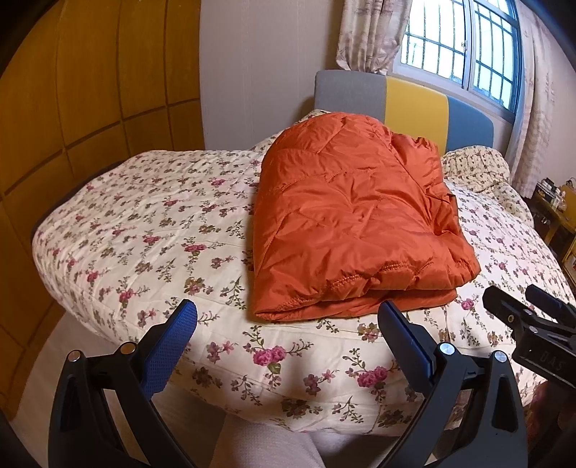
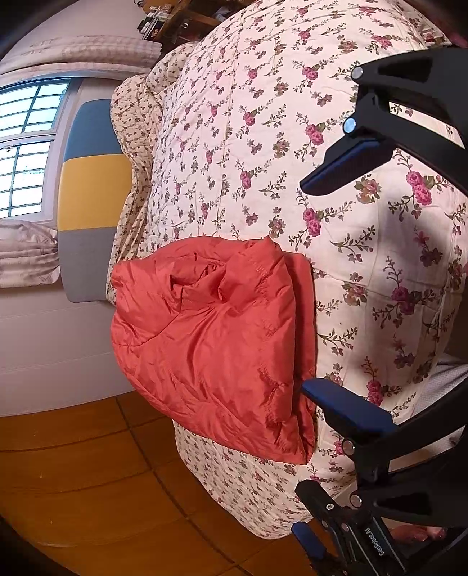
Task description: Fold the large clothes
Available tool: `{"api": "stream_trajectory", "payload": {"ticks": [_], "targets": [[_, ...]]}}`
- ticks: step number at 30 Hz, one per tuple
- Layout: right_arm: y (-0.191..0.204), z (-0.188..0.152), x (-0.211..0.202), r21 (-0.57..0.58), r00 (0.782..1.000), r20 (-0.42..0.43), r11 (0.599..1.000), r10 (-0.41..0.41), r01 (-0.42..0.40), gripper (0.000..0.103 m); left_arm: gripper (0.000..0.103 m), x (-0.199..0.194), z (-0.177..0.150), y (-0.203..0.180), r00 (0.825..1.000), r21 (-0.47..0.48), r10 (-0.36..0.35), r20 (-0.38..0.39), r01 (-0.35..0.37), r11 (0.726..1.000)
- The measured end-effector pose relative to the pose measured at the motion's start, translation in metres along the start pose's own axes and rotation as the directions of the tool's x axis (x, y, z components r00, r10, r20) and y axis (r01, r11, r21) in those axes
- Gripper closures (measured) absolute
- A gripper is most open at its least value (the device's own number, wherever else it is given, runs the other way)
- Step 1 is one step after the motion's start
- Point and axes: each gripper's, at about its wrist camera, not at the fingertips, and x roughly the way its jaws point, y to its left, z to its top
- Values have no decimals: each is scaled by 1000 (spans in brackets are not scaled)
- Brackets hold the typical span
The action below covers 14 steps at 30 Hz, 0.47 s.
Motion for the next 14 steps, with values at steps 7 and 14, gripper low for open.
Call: {"api": "stream_trajectory", "payload": {"ticks": [7,14], "targets": [[-4,-1,8,16,1000,-20,1000,2,-2,2,3,7,1,-3,1000,6,23,-21,-23,1000],[-12,-2,18,35,999,-41,999,-7,8,2,3,23,-1,-3,996,9,42,-75,-42,999]]}}
